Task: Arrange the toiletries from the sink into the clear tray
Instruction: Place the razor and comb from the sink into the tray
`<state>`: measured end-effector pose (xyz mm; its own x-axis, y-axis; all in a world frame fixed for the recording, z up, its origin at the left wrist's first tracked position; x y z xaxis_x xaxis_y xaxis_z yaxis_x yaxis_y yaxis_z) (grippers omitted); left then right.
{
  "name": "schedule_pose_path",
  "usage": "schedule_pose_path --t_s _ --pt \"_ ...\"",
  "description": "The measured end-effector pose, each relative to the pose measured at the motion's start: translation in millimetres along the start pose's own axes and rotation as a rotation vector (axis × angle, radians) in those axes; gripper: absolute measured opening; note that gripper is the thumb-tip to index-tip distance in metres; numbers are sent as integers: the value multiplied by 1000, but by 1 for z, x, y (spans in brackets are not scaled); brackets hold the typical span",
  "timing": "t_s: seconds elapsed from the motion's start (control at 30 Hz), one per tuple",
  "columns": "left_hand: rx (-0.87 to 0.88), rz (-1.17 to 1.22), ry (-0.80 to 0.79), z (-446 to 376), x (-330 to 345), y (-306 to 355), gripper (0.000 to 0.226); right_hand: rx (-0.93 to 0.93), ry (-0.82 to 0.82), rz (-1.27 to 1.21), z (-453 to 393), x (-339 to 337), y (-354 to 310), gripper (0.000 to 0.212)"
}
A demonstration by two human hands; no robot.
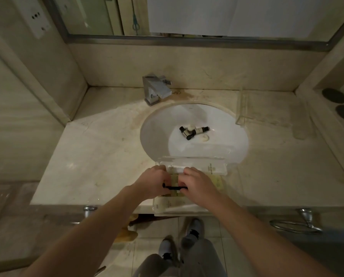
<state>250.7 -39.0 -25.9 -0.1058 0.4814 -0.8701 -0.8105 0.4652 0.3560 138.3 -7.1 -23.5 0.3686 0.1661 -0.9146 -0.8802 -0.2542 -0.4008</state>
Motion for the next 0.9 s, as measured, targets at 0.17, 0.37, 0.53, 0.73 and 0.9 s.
schedule_pose_path --t_s 0.17,0.37,0.53,0.73,0.9 --pt "22 -67 -6 -5 -3 0 20 -19 -33 28 5 -3 8 26" --pt "20 -74 -8 -8 -4 0 22 -9 -110 44 6 -3 21 36" --pt "27 -90 -11 -8 -3 0 20 48 -142 -57 3 -5 26 25" --pt "30 -127 -2 -10 -2 0 25 58 -74 -46 0 -5 27 23" --pt "25 -128 40 -11 -5 2 25 66 -32 -100 -5 -4 22 23"
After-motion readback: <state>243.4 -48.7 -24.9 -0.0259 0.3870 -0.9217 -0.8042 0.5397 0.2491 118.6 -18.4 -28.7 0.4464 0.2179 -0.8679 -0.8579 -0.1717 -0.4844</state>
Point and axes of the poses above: each hand's wrist, its own z-axis away from the middle knuckle, its own x-axis out of the palm, y = z × x, the point moved 7 cm from there along -z, towards the middle knuckle, and after that the axes turned 2 degrees about x, right-handed, at the moved point
